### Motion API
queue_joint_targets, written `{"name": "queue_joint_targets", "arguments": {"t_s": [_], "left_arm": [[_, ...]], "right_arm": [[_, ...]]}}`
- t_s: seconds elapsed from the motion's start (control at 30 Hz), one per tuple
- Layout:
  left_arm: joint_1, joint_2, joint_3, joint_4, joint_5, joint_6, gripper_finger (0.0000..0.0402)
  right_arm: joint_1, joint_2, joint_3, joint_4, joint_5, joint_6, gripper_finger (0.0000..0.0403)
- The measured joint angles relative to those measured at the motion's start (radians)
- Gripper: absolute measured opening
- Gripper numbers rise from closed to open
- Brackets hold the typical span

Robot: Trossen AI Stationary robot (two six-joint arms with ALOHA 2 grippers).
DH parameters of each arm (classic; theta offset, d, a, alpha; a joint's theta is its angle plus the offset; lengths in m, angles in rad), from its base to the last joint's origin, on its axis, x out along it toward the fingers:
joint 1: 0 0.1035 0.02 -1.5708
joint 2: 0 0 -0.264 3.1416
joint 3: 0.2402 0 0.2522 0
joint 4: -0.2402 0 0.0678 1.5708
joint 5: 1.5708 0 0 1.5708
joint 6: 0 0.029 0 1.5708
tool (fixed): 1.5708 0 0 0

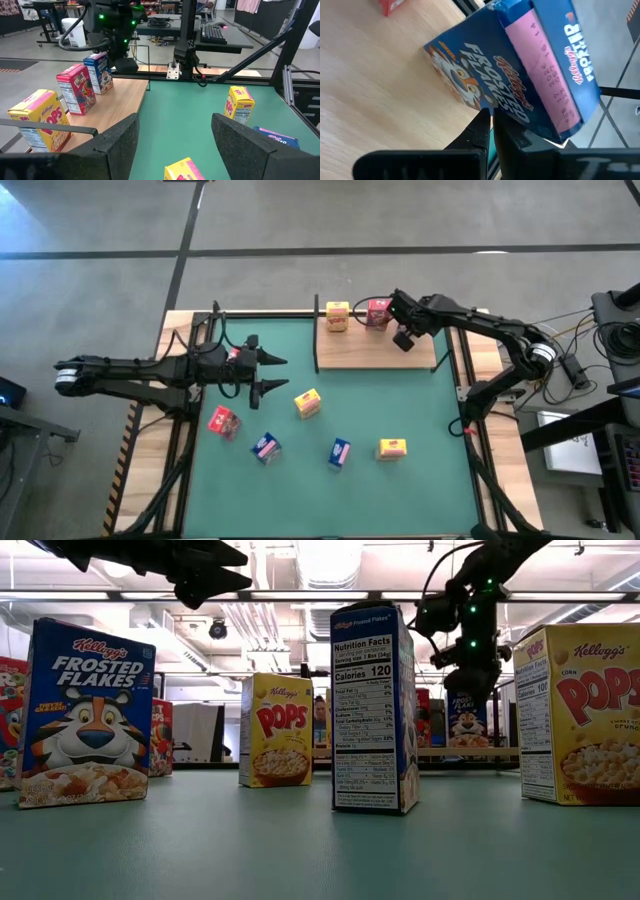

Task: Stack cereal on shelf
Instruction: Put the top right blue cereal box on the shelf

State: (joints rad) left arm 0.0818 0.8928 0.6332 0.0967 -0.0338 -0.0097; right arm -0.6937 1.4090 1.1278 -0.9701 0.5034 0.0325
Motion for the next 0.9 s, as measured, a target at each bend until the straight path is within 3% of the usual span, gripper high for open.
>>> {"name": "queue_joint_targets", "arguments": {"t_s": [0.17, 0.37, 0.47, 0.6, 0.9], "left_arm": [[0.000, 0.000, 0.000, 0.000, 0.000, 0.000, 0.0233], [0.000, 0.000, 0.000, 0.000, 0.000, 0.000, 0.0233], [0.000, 0.000, 0.000, 0.000, 0.000, 0.000, 0.0233], [0.000, 0.000, 0.000, 0.000, 0.000, 0.000, 0.0233], [0.000, 0.000, 0.000, 0.000, 0.000, 0.000, 0.0233]], "right_arm": [[0.000, 0.000, -0.027, 0.002, 0.071, -0.019, 0.0012], [0.000, 0.000, -0.042, 0.005, 0.073, -0.015, 0.0012], [0.002, 0.000, -0.042, 0.011, 0.038, 0.005, 0.0012], [0.002, 0.000, -0.042, 0.028, -0.085, 0.030, 0.0012], [0.004, 0.001, -0.049, 0.137, -0.085, 0.019, 0.0012]]}}
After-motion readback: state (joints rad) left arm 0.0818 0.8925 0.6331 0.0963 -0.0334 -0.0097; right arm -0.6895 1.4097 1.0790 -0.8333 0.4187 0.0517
